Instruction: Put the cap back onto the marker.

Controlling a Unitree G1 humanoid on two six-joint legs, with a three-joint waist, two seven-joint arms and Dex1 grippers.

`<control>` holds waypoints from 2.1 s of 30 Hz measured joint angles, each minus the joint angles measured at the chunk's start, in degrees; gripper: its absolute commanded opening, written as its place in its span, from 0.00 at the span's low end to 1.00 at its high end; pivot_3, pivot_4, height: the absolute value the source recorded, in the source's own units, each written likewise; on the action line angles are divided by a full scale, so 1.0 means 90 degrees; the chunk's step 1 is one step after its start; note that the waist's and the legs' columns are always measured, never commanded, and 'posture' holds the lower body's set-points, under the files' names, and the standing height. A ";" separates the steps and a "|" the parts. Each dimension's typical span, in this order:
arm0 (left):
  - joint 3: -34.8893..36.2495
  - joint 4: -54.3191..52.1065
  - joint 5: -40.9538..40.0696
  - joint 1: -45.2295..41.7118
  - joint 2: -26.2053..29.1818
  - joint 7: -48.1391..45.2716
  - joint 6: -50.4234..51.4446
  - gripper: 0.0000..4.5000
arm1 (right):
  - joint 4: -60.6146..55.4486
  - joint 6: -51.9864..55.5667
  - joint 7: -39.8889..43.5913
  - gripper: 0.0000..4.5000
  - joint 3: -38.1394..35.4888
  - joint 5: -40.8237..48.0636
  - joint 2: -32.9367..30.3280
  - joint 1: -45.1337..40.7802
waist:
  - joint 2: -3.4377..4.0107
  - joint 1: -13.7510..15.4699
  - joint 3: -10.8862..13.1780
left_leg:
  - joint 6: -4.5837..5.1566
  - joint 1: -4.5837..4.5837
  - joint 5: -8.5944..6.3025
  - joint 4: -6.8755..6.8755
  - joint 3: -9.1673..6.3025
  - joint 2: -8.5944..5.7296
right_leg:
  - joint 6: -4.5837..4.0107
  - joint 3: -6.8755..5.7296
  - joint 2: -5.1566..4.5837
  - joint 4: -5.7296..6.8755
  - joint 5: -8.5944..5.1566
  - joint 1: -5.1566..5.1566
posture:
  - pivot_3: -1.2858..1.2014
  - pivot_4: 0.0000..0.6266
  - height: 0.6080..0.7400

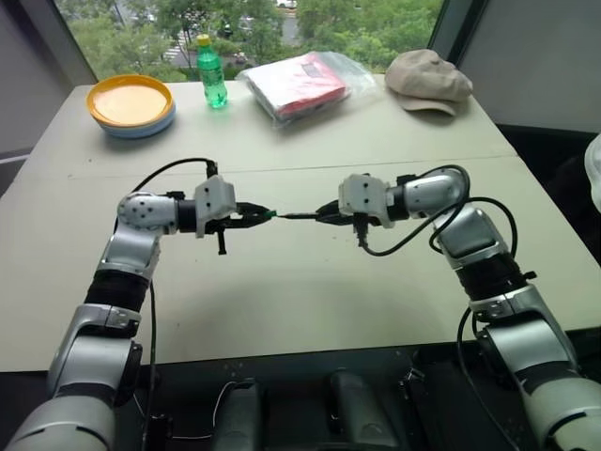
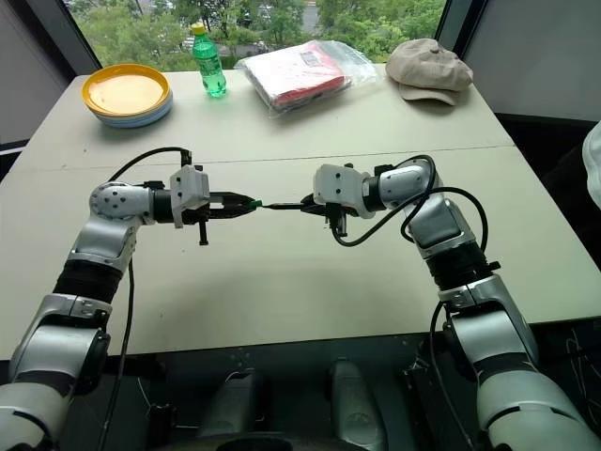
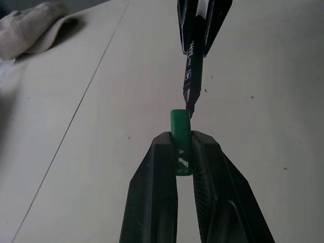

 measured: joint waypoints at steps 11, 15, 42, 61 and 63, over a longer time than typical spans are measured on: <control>-0.0070 -0.0035 0.0035 0.0091 0.0030 -0.0090 -0.0053 0.00 | 0.0018 0.0005 0.0060 0.00 0.0020 -0.0004 0.0005 -0.0087 | 0.0000 0.0001 0.0000 | 0.0000 0.0000 0.0000 0.0000 0.0000 0.0000 | 0.0000 0.0000 0.0000 0.0000 0.0000 0.0000 | 0.52 0.24 1.00; -0.0085 -0.0035 0.0071 0.0091 0.0040 -0.0095 -0.0099 0.00 | 0.0018 0.0022 0.0072 0.00 0.0028 -0.0003 0.0006 -0.0087 | 0.0000 0.0002 0.0000 | 0.0000 0.0000 0.0000 0.0000 0.0000 0.0000 | 0.0000 0.0000 0.0000 0.0000 0.0000 0.0000 | 0.52 0.24 1.00; -0.0185 0.0012 0.0155 0.0077 -0.0075 0.0014 -0.0534 0.00 | -0.0009 0.0439 0.0234 0.00 0.0128 0.0176 0.0106 -0.0083 | 0.0000 0.0001 0.0000 | 0.0000 0.0000 0.0000 0.0000 0.0000 0.0000 | 0.0000 0.0000 0.0000 0.0000 0.0000 0.0000 | 0.52 0.24 1.00; -0.0473 0.0524 0.0575 0.0034 -0.0049 -0.0034 -0.1616 0.00 | 0.0404 0.1346 0.0847 0.00 0.0397 0.0199 0.0287 -0.0392 | 0.0000 0.0001 0.0000 | 0.0000 0.0000 0.0000 0.0000 0.0000 0.0000 | 0.0000 -0.0001 0.0000 0.0000 0.0000 0.0000 | 0.52 0.24 1.00; -0.0485 0.0577 0.0616 0.0003 -0.0049 -0.0033 -0.1715 0.00 | 0.0399 0.1438 0.0858 0.00 0.0432 0.0200 0.0303 -0.0400 | 0.0000 0.0001 0.0000 | 0.0000 0.0000 0.0000 0.0000 0.0000 0.0000 | 0.0000 -0.0001 0.0000 0.0000 0.0000 -0.0001 | 0.52 0.24 1.00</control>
